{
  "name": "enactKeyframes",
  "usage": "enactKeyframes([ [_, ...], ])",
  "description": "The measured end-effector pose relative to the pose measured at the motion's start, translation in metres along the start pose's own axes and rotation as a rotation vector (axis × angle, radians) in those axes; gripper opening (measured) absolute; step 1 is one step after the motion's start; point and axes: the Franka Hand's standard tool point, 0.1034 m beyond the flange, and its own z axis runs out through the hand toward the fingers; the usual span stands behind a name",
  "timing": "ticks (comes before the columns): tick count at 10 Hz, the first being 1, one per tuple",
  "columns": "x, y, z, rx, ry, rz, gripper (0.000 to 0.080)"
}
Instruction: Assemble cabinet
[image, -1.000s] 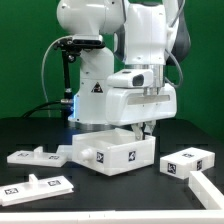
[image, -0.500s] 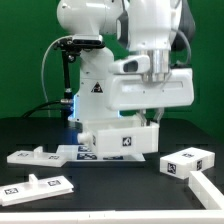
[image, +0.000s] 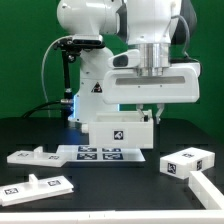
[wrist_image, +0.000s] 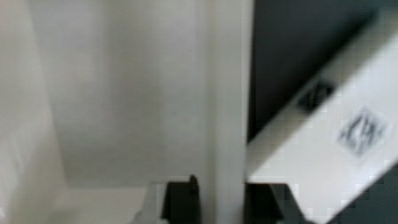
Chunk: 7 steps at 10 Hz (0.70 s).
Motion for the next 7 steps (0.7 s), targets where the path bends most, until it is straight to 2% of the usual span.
enactKeyframes([
  [1,0.019,-0.002,-0.006,0.009,0.007,0.140,0.0088],
  [2,0.030,-0.008,-0.012,0.008,-0.020,0.213,0.0088],
  [3,0.037,-0.012,-0.017,0.022,-0.040,0.261,0.0089],
  [6,0.036,-0.012,-0.015,0.016,-0.042,0.463,0.0089],
  [7,0.048,-0.006,-0.011,0.016,-0.045,0.597,0.0089],
])
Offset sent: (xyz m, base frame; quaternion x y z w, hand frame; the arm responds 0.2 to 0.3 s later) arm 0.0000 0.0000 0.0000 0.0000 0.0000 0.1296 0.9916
